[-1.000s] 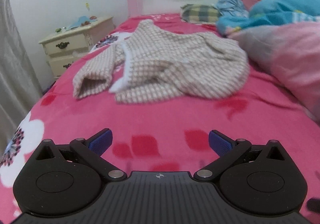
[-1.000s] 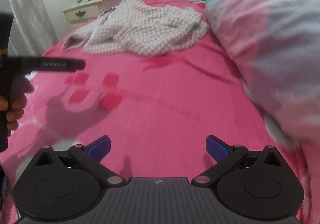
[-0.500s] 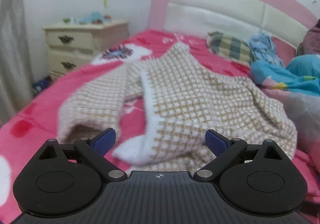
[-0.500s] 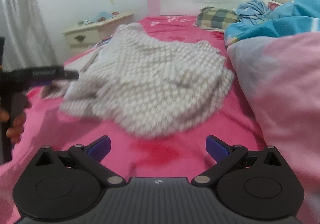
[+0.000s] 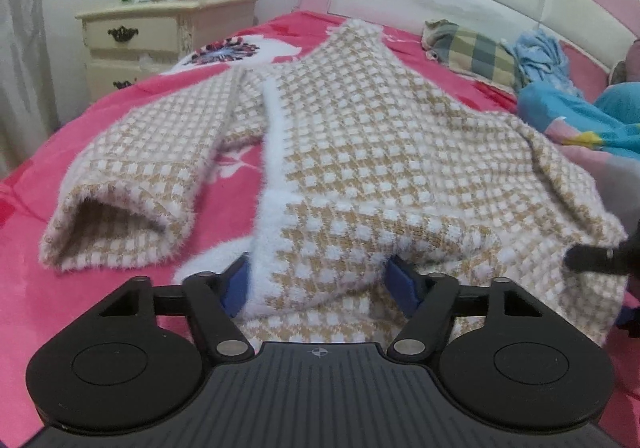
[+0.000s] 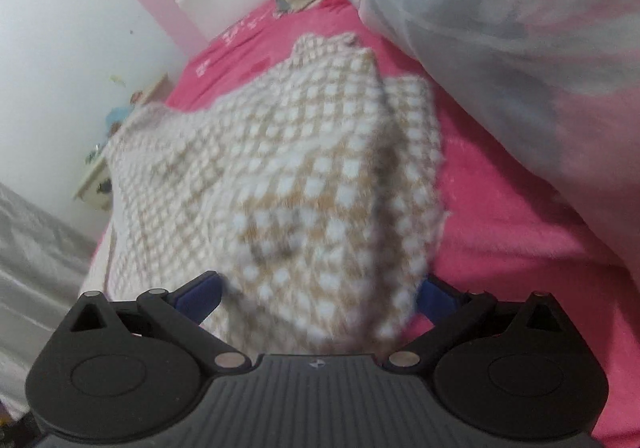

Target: Fold clothes

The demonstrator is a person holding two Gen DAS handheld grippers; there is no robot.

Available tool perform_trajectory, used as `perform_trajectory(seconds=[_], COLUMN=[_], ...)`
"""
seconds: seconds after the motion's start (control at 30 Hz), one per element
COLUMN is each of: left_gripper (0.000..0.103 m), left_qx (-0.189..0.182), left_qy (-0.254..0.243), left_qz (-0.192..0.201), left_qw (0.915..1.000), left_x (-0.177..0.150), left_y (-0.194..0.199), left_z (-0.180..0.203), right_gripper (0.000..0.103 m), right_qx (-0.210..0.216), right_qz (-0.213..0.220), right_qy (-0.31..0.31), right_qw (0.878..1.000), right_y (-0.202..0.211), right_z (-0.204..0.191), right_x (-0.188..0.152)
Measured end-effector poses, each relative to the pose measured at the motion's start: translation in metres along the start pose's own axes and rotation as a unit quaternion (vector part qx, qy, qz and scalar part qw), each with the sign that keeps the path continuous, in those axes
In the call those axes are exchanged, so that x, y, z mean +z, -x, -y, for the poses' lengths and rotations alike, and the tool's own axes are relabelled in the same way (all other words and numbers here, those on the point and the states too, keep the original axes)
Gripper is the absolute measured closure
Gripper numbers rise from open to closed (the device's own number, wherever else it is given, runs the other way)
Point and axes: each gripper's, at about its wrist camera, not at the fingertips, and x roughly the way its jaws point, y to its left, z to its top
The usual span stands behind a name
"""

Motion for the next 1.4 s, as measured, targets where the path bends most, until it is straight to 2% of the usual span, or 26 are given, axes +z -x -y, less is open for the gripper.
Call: perform_trajectory(seconds=[0.03, 0.07, 0.1, 0.17, 0.23, 0.3, 0.4, 0.47, 0.5, 0.53, 0.63, 0.77, 0.9, 1.1, 1.23, 1.4], left_gripper=[0.043, 0.052, 0.056, 0.067, 0.070, 0.073, 0.083, 0.094, 0.095, 0.095, 0.095, 0.095, 0.095, 0.095, 0.095, 0.095], left_qx=[0.003, 0.006, 0.008, -0.005, -0.030, -0.064, -0.103, -0.129, -0.139, -0.148, -0.185, -0.225, -0.239, -0.268, -0.307, -0.374], left_qy=[-0.012, -0.023, -0.035, -0.058, -0.060, -0.049, -0.068, -0.080, -0.079, -0.075, -0.068, -0.086, -0.097, -0.112, -0.124, -0.160], left_qz=[0.003, 0.007, 0.009, 0.008, -0.001, -0.015, -0.025, -0.026, -0.027, -0.027, -0.029, -0.030, -0.027, -0.030, -0.040, -0.061], left_qw=[0.9999, 0.9997, 0.9993, 0.9983, 0.9978, 0.9967, 0.9920, 0.9881, 0.9867, 0.9858, 0.9800, 0.9701, 0.9658, 0.9563, 0.9427, 0.9113], left_x=[-0.001, -0.001, -0.002, -0.002, -0.002, -0.002, -0.008, -0.011, -0.012, -0.012, -0.011, -0.012, -0.017, -0.025, -0.041, -0.075], left_y=[0.002, 0.003, 0.005, 0.008, 0.012, 0.016, 0.026, 0.036, 0.039, 0.044, 0.057, 0.080, 0.096, 0.130, 0.171, 0.241], left_z=[0.004, 0.007, 0.010, 0.015, 0.014, 0.013, 0.023, 0.032, 0.034, 0.035, 0.034, 0.048, 0.053, 0.053, 0.055, 0.058], right_gripper=[0.006, 0.015, 0.026, 0.038, 0.055, 0.060, 0.067, 0.071, 0.074, 0.083, 0.083, 0.085, 0.085, 0.085, 0.085, 0.085], right_qx=[-0.003, 0.000, 0.004, 0.018, 0.052, 0.102, 0.175, 0.214, 0.230, 0.248, 0.284, 0.299, 0.325, 0.364, 0.382, 0.393], right_qz=[0.004, 0.009, 0.012, 0.017, 0.016, 0.014, 0.011, 0.005, 0.000, -0.008, -0.031, -0.060, -0.062, -0.084, -0.114, -0.173], right_qy=[0.008, 0.020, 0.035, 0.054, 0.053, 0.044, 0.047, 0.059, 0.064, 0.065, 0.082, 0.111, 0.086, 0.085, 0.097, 0.116], right_qw=[1.000, 1.000, 0.999, 0.998, 0.997, 0.994, 0.983, 0.975, 0.971, 0.966, 0.955, 0.946, 0.940, 0.924, 0.912, 0.896], right_y=[0.000, 0.001, 0.004, 0.010, 0.015, 0.020, 0.032, 0.041, 0.046, 0.050, 0.064, 0.079, 0.095, 0.130, 0.171, 0.249], right_z=[-0.003, -0.008, -0.013, -0.020, -0.020, -0.020, -0.028, -0.037, -0.040, -0.041, -0.048, -0.056, -0.046, -0.039, -0.037, -0.034], right_x=[0.000, -0.001, -0.002, -0.004, -0.005, -0.004, -0.003, -0.002, -0.002, -0.002, -0.009, -0.024, -0.026, -0.043, -0.059, -0.093])
